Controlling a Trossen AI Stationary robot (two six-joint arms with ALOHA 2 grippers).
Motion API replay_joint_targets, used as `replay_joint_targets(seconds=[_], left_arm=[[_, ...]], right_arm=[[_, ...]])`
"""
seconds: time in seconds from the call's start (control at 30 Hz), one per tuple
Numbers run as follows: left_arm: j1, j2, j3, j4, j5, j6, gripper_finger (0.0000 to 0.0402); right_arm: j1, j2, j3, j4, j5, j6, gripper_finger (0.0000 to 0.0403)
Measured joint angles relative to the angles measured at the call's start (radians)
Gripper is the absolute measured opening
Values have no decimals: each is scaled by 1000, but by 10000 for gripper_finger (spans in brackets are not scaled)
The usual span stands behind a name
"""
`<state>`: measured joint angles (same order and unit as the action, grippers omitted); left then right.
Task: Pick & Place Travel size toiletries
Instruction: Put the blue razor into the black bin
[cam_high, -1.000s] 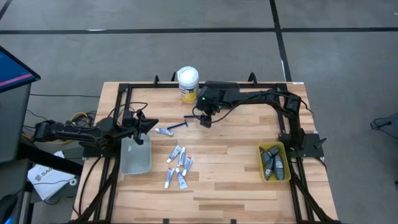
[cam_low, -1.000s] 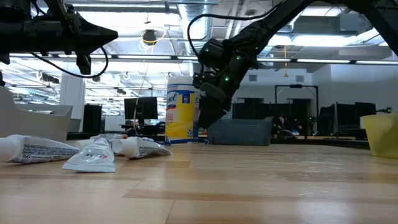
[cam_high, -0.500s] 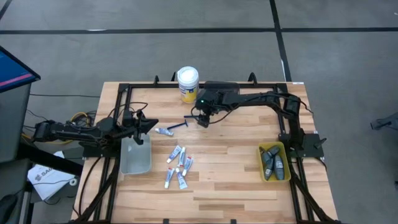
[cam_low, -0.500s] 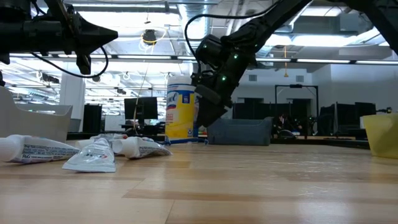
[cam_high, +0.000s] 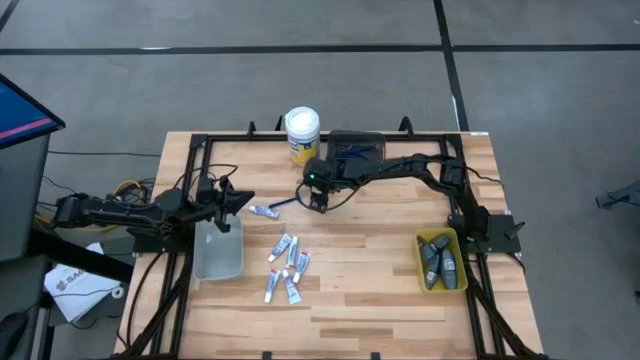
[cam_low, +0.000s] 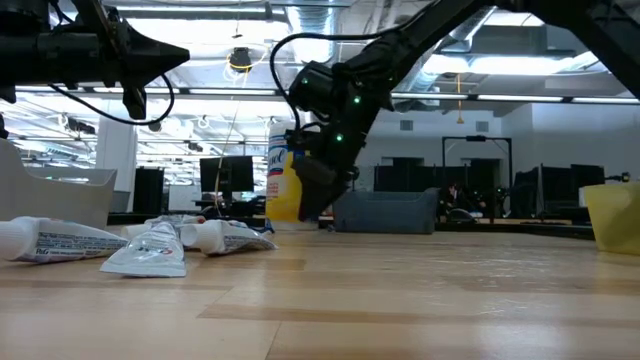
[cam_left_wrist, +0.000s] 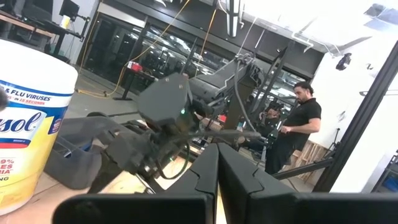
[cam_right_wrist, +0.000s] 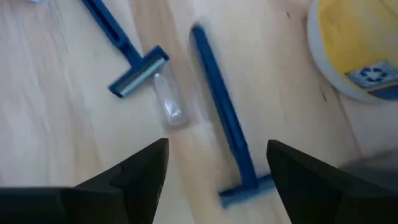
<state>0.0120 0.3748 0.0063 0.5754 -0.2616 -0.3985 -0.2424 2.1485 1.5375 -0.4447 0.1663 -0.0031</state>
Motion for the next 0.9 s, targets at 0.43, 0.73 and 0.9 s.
replay_joint_targets(seconds=[0.43,0.73,0.9], left_arm=[[0,0,0,8,1,0,0],[0,0,0,10,1,0,0],[0,0,0,10,1,0,0]], right_arm=[[5,-8,5,7,6,18,265],[-27,15,7,-1,41,179,265],[-29,16,6,-33,39,207,265]])
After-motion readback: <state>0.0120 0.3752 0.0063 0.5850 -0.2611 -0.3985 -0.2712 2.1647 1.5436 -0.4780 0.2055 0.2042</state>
